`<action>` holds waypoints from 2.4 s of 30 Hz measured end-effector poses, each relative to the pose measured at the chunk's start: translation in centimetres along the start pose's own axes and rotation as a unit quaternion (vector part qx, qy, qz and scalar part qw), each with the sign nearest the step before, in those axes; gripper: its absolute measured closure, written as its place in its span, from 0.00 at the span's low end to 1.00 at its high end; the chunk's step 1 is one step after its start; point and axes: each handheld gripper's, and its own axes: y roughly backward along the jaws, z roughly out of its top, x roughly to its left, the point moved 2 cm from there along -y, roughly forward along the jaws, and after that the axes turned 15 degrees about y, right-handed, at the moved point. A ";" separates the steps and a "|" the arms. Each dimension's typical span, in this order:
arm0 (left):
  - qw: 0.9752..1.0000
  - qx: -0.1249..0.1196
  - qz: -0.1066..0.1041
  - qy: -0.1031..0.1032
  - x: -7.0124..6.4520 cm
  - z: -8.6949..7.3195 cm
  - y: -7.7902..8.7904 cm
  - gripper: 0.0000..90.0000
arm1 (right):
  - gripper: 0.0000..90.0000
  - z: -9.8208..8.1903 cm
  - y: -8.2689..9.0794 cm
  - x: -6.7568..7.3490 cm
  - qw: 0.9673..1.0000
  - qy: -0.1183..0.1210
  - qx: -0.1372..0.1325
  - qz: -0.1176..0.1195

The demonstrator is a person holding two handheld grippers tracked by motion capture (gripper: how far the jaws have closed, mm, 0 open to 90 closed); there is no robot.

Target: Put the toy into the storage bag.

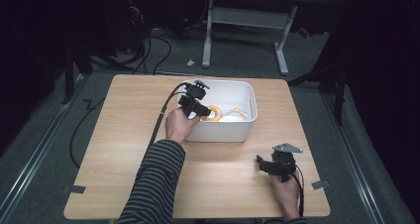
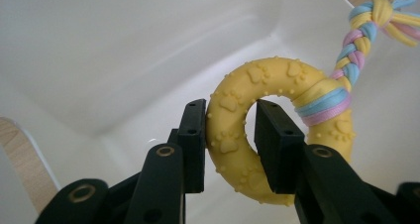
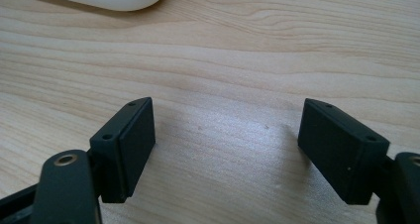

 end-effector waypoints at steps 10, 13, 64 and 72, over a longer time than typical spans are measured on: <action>1.000 0.022 -0.006 -0.006 -0.2 -0.2 -0.3 0.74 | 0.25 0.0 0.0 0.0 1.000 0.000 0.000 0.000; 1.000 0.027 -0.004 -0.007 -0.2 -0.2 -0.5 0.74 | 0.25 0.0 0.0 0.0 1.000 0.000 0.000 0.000; 0.991 -0.130 -0.017 0.027 3.0 -3.6 9.8 0.41 | 0.25 0.0 0.0 0.0 1.000 0.000 0.000 0.001; 0.988 -0.148 -0.013 0.034 4.0 -4.8 11.6 0.40 | 0.25 0.0 0.0 0.0 1.000 0.001 0.000 0.001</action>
